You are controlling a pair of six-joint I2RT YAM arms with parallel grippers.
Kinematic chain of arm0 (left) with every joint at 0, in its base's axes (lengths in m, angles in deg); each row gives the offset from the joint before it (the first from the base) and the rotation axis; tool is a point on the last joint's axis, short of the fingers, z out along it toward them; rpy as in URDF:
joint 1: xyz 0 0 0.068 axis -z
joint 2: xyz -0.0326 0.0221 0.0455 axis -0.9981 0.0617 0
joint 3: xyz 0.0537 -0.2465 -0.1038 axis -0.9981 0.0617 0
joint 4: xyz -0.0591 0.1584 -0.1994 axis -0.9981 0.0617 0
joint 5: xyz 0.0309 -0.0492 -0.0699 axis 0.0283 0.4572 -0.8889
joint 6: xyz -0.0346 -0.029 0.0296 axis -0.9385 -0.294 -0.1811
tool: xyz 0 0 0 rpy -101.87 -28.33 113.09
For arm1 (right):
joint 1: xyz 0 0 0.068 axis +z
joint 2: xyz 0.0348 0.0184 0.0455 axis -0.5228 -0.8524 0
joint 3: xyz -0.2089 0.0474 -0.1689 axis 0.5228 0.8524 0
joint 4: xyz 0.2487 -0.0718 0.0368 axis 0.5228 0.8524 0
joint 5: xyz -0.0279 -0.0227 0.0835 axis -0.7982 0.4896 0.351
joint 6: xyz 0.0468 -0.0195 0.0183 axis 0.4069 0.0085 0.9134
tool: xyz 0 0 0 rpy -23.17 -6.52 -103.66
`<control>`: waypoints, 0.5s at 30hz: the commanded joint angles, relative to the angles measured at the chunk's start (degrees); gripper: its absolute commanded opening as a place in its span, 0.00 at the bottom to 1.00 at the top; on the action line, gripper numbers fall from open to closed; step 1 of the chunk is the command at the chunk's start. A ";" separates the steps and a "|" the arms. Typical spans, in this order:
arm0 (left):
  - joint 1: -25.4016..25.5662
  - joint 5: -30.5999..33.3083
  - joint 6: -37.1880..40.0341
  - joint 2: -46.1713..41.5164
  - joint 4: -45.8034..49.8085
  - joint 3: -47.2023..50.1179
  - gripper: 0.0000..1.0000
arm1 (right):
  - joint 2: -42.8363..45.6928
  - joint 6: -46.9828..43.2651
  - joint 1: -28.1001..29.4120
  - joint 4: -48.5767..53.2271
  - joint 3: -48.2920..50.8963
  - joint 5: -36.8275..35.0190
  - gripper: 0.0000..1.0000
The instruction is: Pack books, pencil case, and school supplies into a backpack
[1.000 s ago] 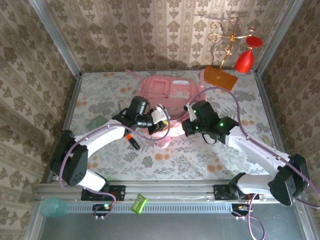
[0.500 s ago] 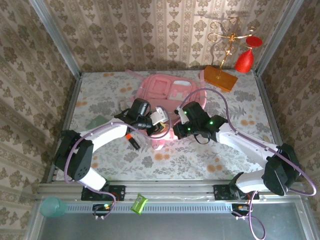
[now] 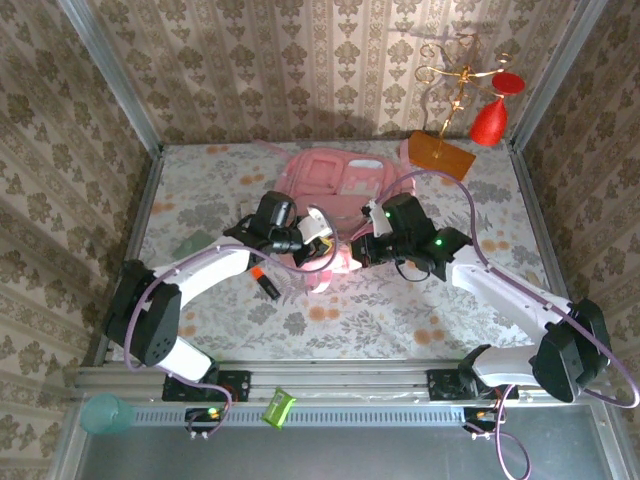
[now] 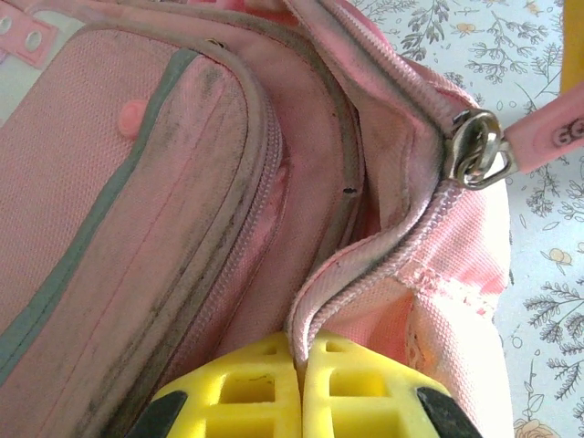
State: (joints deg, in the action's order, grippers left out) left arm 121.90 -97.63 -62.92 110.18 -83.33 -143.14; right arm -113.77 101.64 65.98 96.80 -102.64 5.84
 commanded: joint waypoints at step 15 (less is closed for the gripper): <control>-7.34 -11.41 -8.49 -8.93 -16.40 5.07 0.00 | 0.37 -8.10 5.10 18.30 -13.71 -21.70 0.00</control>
State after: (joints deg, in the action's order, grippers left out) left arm 116.61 -109.45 -70.24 104.54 -92.66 -138.18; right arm -118.20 96.37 71.82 108.32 -114.82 -9.16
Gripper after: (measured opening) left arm 0.062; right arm 0.054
